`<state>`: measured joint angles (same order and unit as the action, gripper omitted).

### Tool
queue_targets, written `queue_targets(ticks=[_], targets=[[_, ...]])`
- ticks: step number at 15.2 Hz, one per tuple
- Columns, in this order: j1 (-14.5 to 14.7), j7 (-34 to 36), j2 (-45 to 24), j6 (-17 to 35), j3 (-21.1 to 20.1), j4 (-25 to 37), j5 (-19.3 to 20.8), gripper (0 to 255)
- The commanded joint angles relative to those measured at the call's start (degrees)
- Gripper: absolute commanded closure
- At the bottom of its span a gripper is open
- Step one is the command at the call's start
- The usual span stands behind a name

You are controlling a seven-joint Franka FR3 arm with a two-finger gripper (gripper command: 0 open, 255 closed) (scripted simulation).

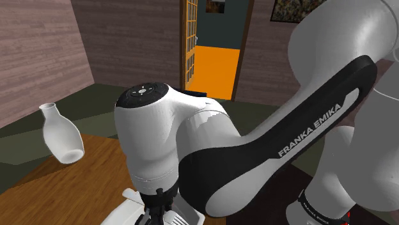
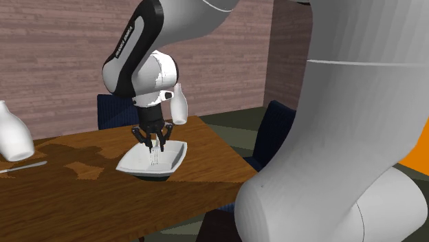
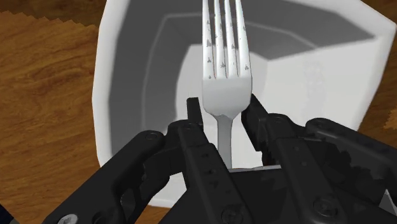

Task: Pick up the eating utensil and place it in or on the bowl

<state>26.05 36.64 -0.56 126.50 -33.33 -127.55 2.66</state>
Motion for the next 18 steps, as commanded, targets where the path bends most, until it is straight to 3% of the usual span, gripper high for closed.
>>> queue_targets(ticks=[1,11,12,18], targets=[[0.06,0.63,-1.04,1.50,-0.03,-0.62,0.77,255],[0.15,1.43,-2.39,3.34,0.02,-1.37,1.83,255],[0.13,1.41,-2.39,3.36,0.03,-1.38,1.83,0],[0.07,0.71,-1.11,1.49,-0.06,-0.55,0.82,0]])
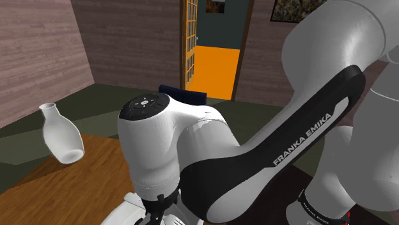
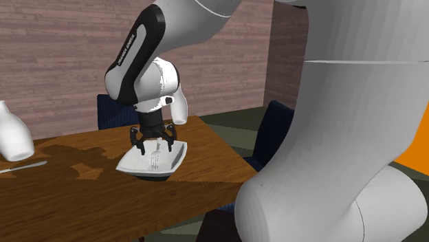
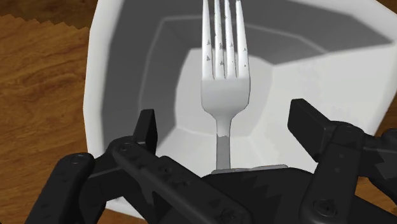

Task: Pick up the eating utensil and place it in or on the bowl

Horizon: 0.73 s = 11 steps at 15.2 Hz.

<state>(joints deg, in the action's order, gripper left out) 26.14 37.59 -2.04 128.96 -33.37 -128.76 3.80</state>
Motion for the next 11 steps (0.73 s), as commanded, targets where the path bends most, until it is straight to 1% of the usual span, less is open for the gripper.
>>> queue_targets(ticks=[1,3,11], targets=[[-0.07,-0.88,1.56,-2.84,-0.07,1.55,-1.22,0],[-0.12,-1.87,3.48,-6.21,-0.03,3.35,-2.57,0],[-0.10,-1.87,3.48,-6.21,-0.01,3.35,-2.57,0]])
